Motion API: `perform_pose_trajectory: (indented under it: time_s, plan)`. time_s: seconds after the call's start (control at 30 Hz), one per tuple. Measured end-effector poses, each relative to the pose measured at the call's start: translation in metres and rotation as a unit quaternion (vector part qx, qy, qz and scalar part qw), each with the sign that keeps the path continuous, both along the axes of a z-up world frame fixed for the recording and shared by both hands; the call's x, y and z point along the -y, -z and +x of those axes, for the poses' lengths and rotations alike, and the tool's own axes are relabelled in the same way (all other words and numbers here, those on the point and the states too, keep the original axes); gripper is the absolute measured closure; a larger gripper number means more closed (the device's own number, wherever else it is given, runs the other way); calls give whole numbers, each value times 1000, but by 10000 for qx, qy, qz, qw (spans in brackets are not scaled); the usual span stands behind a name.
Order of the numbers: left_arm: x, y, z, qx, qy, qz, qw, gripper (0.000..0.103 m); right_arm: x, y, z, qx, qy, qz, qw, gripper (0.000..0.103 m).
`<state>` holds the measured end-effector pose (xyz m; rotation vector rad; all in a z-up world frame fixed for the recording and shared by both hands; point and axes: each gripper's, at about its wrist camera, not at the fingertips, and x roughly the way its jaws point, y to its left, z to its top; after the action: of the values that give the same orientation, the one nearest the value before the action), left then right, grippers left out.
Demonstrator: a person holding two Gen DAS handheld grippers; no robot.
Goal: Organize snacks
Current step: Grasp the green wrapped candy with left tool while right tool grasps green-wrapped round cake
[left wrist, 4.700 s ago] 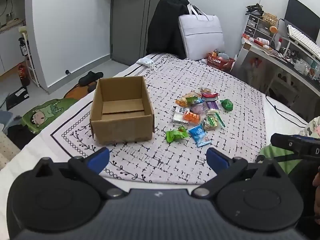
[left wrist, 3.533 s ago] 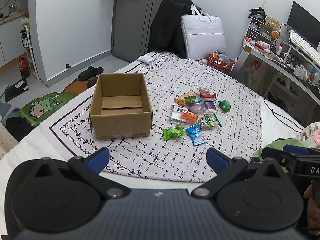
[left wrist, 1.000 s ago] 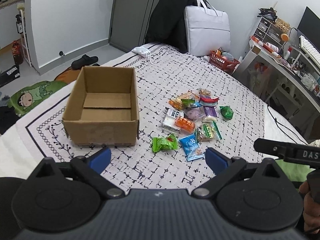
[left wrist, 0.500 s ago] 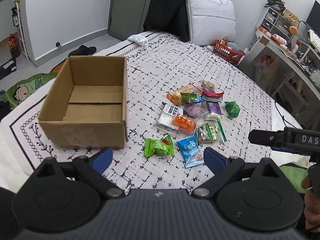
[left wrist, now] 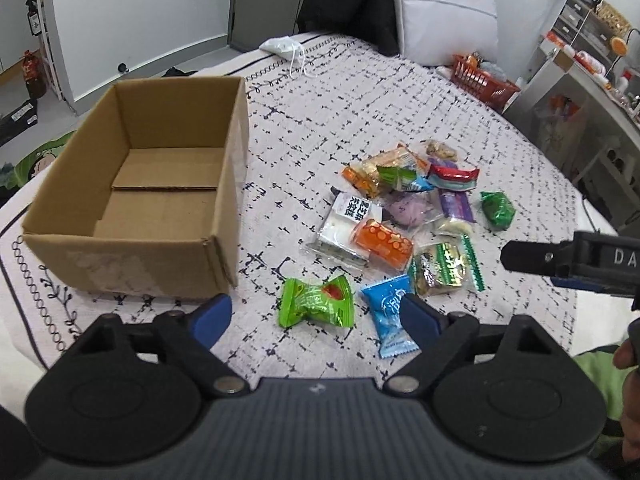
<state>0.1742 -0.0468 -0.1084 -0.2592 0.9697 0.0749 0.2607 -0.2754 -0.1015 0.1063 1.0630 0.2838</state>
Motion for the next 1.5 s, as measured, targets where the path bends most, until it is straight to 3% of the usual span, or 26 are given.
perform_pose_trajectory:
  time_s: [0.47, 0.7, 0.9, 0.97, 1.13, 1.23, 1.4, 1.5]
  plan:
    - [21, 47, 36, -340, -152, 247, 9990, 20, -1, 40, 39, -541, -88, 47, 9985, 9]
    - [20, 66, 44, -544, -278, 325, 9976, 46, -12, 58, 44, -745, -385, -98, 9964, 7]
    - [21, 65, 45, -492, -380, 260, 9977, 52, -25, 70, 53, -826, -495, -286, 9949, 7]
    - [22, 62, 45, -480, -363, 211, 9980, 62, -31, 74, 55, -809, -579, -425, 9941, 7]
    - [20, 57, 43, -494, -382, 164, 9979, 62, -40, 81, 60, -773, -665, -671, 9925, 8]
    - [18, 54, 41, -472, -411, 70, 9980, 67, -46, 83, 59, -696, -776, -927, 9902, 15]
    - [18, 46, 36, -410, -417, 24, 9983, 67, -43, 79, 51, -598, -823, -893, 9908, 49]
    - [18, 38, 31, -332, -411, 1, 9986, 67, -41, 76, 49, -605, -792, -797, 9918, 52]
